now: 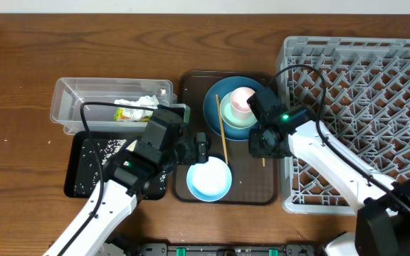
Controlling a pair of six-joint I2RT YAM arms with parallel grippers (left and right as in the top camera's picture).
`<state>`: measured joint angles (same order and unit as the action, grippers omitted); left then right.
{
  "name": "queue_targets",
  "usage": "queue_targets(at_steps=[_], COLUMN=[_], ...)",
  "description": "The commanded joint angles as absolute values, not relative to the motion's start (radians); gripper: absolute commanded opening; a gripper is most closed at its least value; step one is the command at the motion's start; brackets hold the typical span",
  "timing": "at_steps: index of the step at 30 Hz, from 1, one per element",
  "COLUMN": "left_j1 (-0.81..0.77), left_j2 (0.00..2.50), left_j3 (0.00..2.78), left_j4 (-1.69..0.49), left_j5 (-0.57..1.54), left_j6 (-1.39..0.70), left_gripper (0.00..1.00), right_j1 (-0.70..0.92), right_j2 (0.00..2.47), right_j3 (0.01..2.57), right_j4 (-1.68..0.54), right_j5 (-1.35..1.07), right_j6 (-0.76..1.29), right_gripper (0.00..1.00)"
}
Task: Sort waste into correct bins and load items into the dishwasher rack
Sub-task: 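Close the right gripper on the chopstick and lift it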
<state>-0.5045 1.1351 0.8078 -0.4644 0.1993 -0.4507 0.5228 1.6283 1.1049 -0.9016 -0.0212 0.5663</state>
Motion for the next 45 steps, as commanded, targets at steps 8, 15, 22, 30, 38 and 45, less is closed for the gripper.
queue_targets(at_steps=[8, 15, 22, 30, 38, 45], left_j1=[-0.501, -0.501, -0.501, -0.501, -0.501, -0.501], left_j2=[1.132, 1.132, 1.132, 1.132, 1.132, 1.132], left_j3=[0.831, 0.831, 0.831, 0.831, 0.831, 0.831], left_j4=[-0.467, -0.467, -0.467, -0.469, -0.469, -0.47], left_j5=[0.193, 0.193, 0.192, 0.193, 0.192, 0.193], left_j6=[-0.445, -0.445, -0.445, -0.445, -0.445, -0.445], left_gripper=[0.91, 0.91, 0.91, 0.91, 0.91, 0.91], right_j1=[0.538, 0.538, 0.538, 0.535, 0.507, 0.483], right_j2=[1.639, 1.639, 1.639, 1.635, 1.577, 1.471], right_j3=[1.09, 1.09, 1.09, 1.097, 1.175, 1.197], right_j4=[-0.892, -0.889, -0.89, -0.924, -1.027, -1.037], right_j5=[-0.003, -0.003, -0.004, -0.008, -0.007, 0.02], right_j6=[0.56, 0.56, 0.56, 0.559, 0.544, 0.545], right_gripper=[0.28, 0.21, 0.04, 0.01, 0.01, 0.01])
